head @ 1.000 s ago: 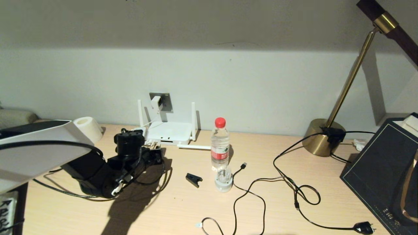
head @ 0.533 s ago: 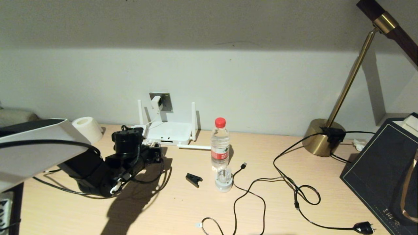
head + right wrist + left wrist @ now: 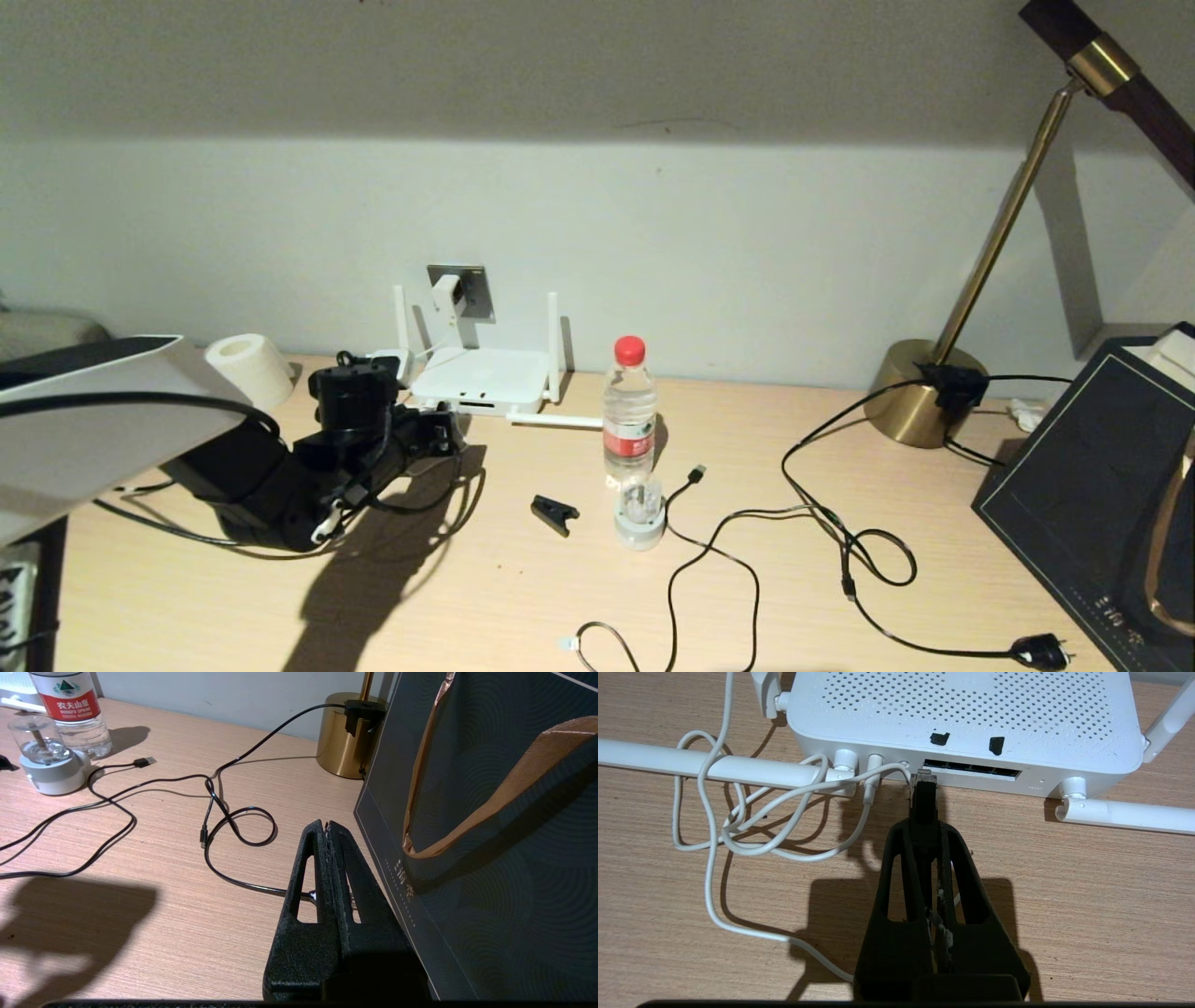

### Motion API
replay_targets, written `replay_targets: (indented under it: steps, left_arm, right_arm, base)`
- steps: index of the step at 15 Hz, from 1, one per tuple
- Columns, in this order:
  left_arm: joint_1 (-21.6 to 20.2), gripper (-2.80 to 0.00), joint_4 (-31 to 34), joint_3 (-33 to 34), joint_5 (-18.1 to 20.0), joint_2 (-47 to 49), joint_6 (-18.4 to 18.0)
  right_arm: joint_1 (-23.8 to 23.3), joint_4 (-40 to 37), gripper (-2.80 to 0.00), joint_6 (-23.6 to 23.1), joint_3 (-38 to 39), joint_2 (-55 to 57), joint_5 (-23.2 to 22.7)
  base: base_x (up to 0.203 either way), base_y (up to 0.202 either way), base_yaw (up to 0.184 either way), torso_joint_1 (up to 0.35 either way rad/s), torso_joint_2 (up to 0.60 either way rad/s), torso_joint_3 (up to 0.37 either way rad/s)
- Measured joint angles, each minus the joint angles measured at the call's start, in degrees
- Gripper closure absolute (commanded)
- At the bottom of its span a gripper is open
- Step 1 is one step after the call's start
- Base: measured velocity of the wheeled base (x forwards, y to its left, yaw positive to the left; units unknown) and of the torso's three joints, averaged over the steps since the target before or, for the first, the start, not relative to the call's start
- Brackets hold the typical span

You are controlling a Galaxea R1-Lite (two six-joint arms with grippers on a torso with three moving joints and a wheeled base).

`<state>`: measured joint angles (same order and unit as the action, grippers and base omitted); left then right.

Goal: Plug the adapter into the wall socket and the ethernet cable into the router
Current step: Align cable and router interface

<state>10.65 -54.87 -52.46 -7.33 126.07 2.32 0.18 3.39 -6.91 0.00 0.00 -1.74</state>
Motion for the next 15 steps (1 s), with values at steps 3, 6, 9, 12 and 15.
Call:
replay_targets:
  steps: [3,6,9,12,15]
  left_arm:
    - [0.2,0.00,0.0,-1.1,0.2,0.9,0.0]
    - [0.4,0.00,0.0,-2.5,0.1,2.3,0.0]
    - [0.5,0.00,0.0,-3.3,0.1,3.3,0.0]
    - [0.5,0.00,0.0,-3.7,0.1,3.9,0.0]
    - [0.5,0.00,0.0,-3.9,0.1,4.4,0.0]
  right_arm:
    - [0.0,0.0,0.00,0.0,0.0,0.0,0.0]
    - [0.0,0.0,0.00,0.0,0.0,0.0,0.0]
    - [0.0,0.0,0.00,0.0,0.0,0.0,0.0]
    - [0.0,0.0,0.00,0.0,0.0,0.0,0.0]
    - [0.0,0.0,0.00,0.0,0.0,0.0,0.0]
  base:
    - [0.000,0.000,0.000,0.000,0.00,0.000]
    - [0.000,0.000,0.000,0.000,0.00,0.000]
    - [0.000,0.000,0.000,0.000,0.00,0.000]
    - [0.000,0.000,0.000,0.000,0.00,0.000]
    - [0.000,0.000,0.000,0.000,0.00,0.000]
